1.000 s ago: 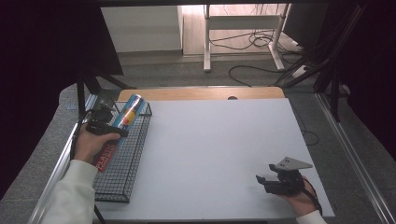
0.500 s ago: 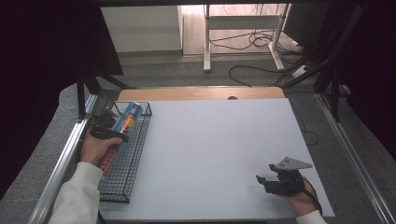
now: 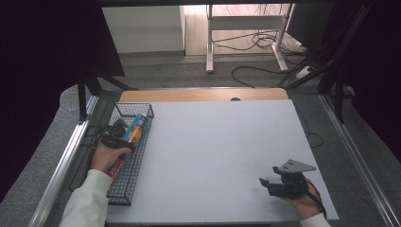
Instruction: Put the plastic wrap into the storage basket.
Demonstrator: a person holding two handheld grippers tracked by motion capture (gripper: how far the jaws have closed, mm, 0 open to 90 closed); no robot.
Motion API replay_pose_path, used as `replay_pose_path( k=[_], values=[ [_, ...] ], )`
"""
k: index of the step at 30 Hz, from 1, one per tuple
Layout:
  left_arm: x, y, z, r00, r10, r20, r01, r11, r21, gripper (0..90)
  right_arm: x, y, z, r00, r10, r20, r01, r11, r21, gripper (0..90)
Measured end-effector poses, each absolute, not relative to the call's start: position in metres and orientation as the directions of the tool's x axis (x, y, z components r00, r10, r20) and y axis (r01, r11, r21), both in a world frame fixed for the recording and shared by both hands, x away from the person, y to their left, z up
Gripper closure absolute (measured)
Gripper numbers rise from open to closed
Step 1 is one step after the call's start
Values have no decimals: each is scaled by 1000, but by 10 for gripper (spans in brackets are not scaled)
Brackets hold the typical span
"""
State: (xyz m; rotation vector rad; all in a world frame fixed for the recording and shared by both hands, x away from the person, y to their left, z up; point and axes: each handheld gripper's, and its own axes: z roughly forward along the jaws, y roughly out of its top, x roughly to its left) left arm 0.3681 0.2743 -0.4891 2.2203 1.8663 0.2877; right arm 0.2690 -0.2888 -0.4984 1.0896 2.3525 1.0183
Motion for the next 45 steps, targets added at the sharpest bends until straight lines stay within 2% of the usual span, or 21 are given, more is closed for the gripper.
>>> replay_pose_path(
  k=[6, 9, 15, 20, 25, 31, 38, 41, 45],
  values=[
    [355, 272, -462, 162, 987, 4, 902, -150, 406, 189, 268, -288, -498, -643, 766, -21, 511, 449, 733, 302],
    [347, 271, -452, 190, 982, -1, 875, -169, 453, 183, 268, -288, -498, -643, 765, -22, 509, 449, 734, 302],
    [335, 264, -440, 260, 961, -91, 831, -175, 528, 162, 268, -289, -498, -642, 766, -26, 510, 452, 732, 301],
    [323, 248, -434, 337, 936, -98, 788, -224, 573, 159, 267, -291, -498, -639, 769, -26, 513, 451, 730, 299],
    [309, 230, -439, 415, 902, -121, 748, -263, 609, 159, 266, -291, -498, -635, 772, -28, 515, 449, 730, 299],
    [290, 209, -451, 463, 876, -135, 698, -266, 665, 162, 266, -290, -497, -634, 773, -34, 512, 452, 730, 298],
    [269, 179, -469, 564, 814, -141, 652, -333, 681, 163, 265, -292, -496, -630, 775, -44, 496, 446, 745, 300],
    [262, 171, -478, 567, 816, -113, 641, -351, 682, 164, 265, -291, -496, -631, 774, -45, 492, 445, 748, 298],
    [257, 166, -484, 582, 804, -126, 646, -362, 672, 163, 264, -290, -495, -634, 772, -47, 483, 443, 755, 298]
  ],
)
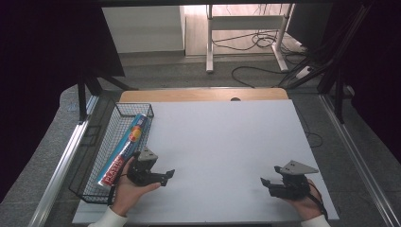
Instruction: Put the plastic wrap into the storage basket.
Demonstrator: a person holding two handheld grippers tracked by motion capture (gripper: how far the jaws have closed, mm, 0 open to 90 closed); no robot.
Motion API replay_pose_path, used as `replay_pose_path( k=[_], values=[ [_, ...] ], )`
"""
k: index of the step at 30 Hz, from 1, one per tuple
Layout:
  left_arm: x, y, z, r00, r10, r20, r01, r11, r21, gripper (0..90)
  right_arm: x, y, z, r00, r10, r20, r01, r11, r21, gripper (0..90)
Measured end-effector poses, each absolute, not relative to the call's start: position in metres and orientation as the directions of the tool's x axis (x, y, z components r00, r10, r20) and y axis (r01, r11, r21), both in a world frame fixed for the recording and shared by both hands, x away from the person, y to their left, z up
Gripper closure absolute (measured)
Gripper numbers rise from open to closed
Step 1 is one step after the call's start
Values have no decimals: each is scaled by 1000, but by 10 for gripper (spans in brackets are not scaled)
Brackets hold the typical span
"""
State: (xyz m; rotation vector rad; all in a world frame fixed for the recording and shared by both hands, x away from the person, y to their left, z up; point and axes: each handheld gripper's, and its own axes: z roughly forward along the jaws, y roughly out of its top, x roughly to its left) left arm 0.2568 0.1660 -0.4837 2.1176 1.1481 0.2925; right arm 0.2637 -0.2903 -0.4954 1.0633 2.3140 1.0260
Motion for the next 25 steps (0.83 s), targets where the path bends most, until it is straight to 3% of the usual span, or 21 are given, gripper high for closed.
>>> replay_pose_path(
  k=[25],
  values=[
    [250, 158, -486, 599, 792, -118, 648, -393, 653, 164, 263, -290, -492, -634, 772, -50, 462, 430, 776, 270]
  ],
)
